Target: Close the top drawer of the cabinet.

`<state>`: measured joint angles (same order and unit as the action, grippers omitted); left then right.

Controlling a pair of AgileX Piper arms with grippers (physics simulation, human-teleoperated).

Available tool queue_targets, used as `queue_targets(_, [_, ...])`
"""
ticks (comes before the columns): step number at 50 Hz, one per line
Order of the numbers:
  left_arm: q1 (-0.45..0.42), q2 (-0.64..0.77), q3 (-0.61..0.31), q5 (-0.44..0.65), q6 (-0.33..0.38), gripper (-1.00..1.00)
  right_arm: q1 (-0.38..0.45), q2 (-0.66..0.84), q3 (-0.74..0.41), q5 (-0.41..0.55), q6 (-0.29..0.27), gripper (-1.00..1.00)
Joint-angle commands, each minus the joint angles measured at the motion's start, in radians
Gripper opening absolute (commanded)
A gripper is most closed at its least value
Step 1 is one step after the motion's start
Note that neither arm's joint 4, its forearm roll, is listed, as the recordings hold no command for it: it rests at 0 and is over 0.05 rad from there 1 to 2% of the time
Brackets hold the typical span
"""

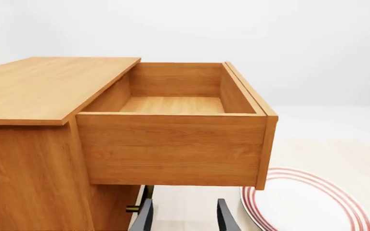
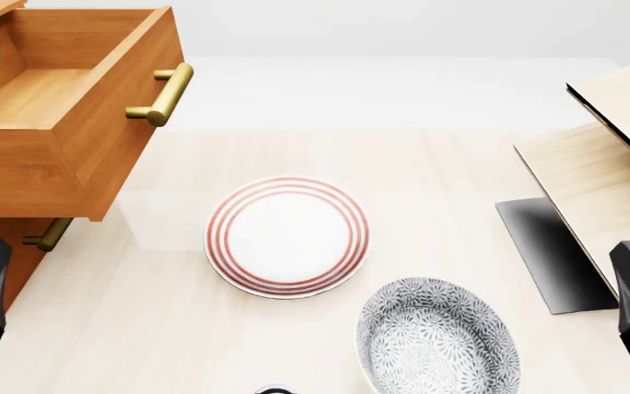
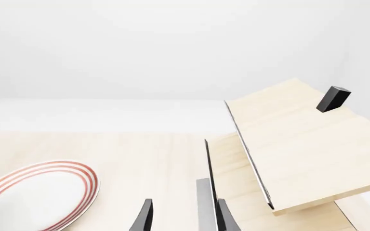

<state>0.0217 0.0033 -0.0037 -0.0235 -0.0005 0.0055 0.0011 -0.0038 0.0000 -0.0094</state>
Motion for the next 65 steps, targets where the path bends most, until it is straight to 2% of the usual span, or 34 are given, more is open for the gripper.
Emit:
queue_targets(1, [-0.02,0.004,0.001,0.023,0.002,1.0,0.001,0.007,-0.001,-0.006,-0.001,1.0])
queue_targets(2, [-0.019,0.004,0.0,0.023,0.001,1.0,-0.002,0.011,-0.001,-0.004,0.014,1.0])
queue_targets(8, [-0.02,0.002,-0.001,0.024,0.001,1.0,-0.003,0.008,-0.003,-0.002,0.01,1.0])
queue_targets(25, [0.02,-0.003,-0.008,0.005,0.077,1.0,-0.003,0.009,-0.004,-0.001,0.011,1.0])
queue_targets(36, [0.002,-0.002,-0.025,0.04,0.091,1.0,-0.004,0.006,-0.003,0.002,0.011,1.0])
queue_targets(41, [-0.028,-0.001,-0.069,0.087,0.091,1.0,-0.004,0.005,-0.004,0.002,0.011,1.0])
queue_targets(47, [-0.094,0.002,-0.138,0.12,0.129,1.0,-0.004,0.004,-0.004,0.003,0.011,1.0])
queue_targets(52, [-0.129,0.031,-0.19,0.137,0.116,1.0,-0.005,0.004,-0.004,0.004,0.011,1.0])
queue_targets(65, [-0.206,0.159,-0.246,0.039,0.131,1.0,-0.005,0.004,-0.004,0.005,0.011,1.0])
